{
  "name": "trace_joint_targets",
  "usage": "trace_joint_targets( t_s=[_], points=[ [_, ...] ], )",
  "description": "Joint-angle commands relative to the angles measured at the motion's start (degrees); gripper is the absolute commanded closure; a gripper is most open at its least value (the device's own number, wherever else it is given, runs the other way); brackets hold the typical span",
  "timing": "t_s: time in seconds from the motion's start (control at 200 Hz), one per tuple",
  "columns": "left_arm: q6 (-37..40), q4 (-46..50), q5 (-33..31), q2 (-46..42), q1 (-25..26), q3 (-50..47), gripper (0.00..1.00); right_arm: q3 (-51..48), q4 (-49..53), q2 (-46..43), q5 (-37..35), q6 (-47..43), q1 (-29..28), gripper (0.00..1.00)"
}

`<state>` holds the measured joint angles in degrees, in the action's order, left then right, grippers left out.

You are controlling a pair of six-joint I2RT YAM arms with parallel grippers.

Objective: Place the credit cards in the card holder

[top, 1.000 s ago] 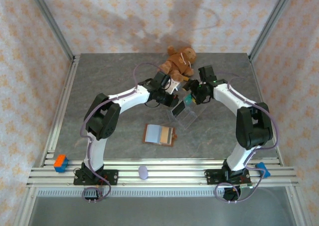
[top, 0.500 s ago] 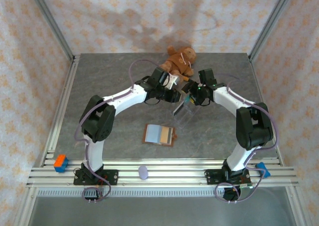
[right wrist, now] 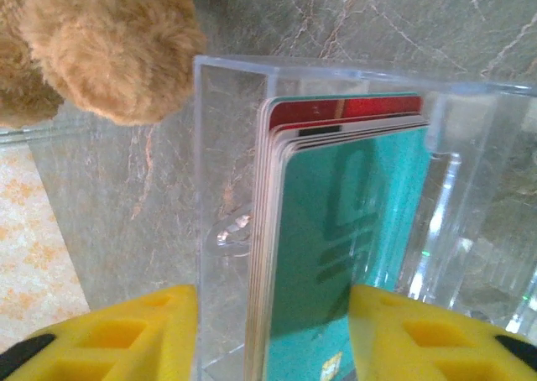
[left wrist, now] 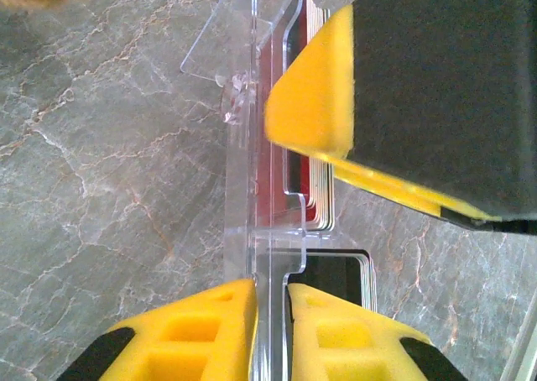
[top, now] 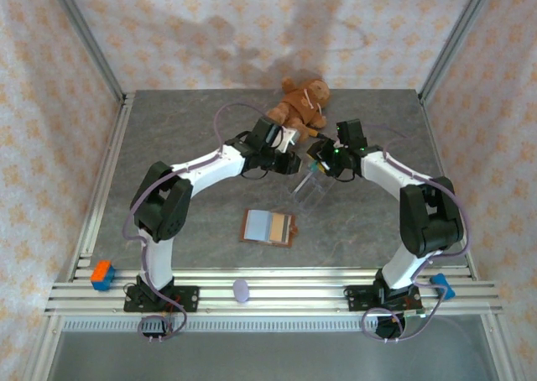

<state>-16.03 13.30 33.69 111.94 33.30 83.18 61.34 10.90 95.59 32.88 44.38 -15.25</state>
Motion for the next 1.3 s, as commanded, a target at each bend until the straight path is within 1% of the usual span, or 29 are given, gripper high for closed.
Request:
trace_joint_targets(
  t_s=[0.0,0.035,0.155,0.26,0.396,0.501,0.601,0.871,0.911,1.091,1.167,1.247,1.297],
  points=[
    [0.4,0.1,-1.5,-2.3,-0.8,-1.7,0.81,-0.8,-3.4,-1.5,1.4,0.2,0.3,0.54],
    [0.4,0.2,-1.2,-2.3,-0.8,-1.8,0.81,-0.8,-3.4,-1.6,1.4,0.3,0.4,0.56],
    [0.1,0.3,0.0,-2.3,-0.7,-2.3,0.81,-0.5,-3.3,-1.9,1.6,0.1,0.4,0.57],
    [-1.5,-1.9,1.2,-2.3,-0.8,-3.7,0.86,-0.4,-3.4,-1.8,1.8,0.1,0.5,0.58],
    [-2.7,-4.1,1.9,-2.3,-0.7,-5.2,0.89,-0.5,-3.7,-1.9,1.8,0.3,0.5,0.59],
    [-3.0,-4.9,2.6,-2.3,-0.7,-5.8,0.91,-0.3,-3.5,-1.6,2.1,0.2,0.6,0.63],
    [-3.2,-5.3,2.8,-2.3,-0.7,-6.4,0.92,-0.1,-3.4,-1.6,2.3,0.2,0.6,0.67],
    [-3.1,-5.6,2.5,-2.3,-0.8,-6.8,0.94,0.3,-2.4,-1.7,2.0,-0.3,0.7,0.7],
    [-3.1,-5.6,2.5,-2.3,-0.7,-6.8,0.94,0.3,-2.3,-1.7,2.1,-0.3,0.8,0.72],
    [-2.8,-5.4,2.5,-2.3,-0.7,-6.5,0.94,0.7,-1.5,-1.7,2.0,-0.7,0.9,0.73],
    [-2.7,-5.2,2.6,-2.3,-0.7,-6.4,0.95,1.0,-1.3,-1.7,2.0,-1.0,1.0,0.7],
    [-2.7,-5.2,2.8,-2.3,-0.6,-6.4,0.96,1.0,-1.3,-1.6,2.1,-1.1,1.0,0.7],
    [-2.6,-5.2,2.8,-2.3,-0.6,-6.4,0.99,1.0,-1.5,-1.5,2.2,-1.1,1.1,0.69]
  ],
)
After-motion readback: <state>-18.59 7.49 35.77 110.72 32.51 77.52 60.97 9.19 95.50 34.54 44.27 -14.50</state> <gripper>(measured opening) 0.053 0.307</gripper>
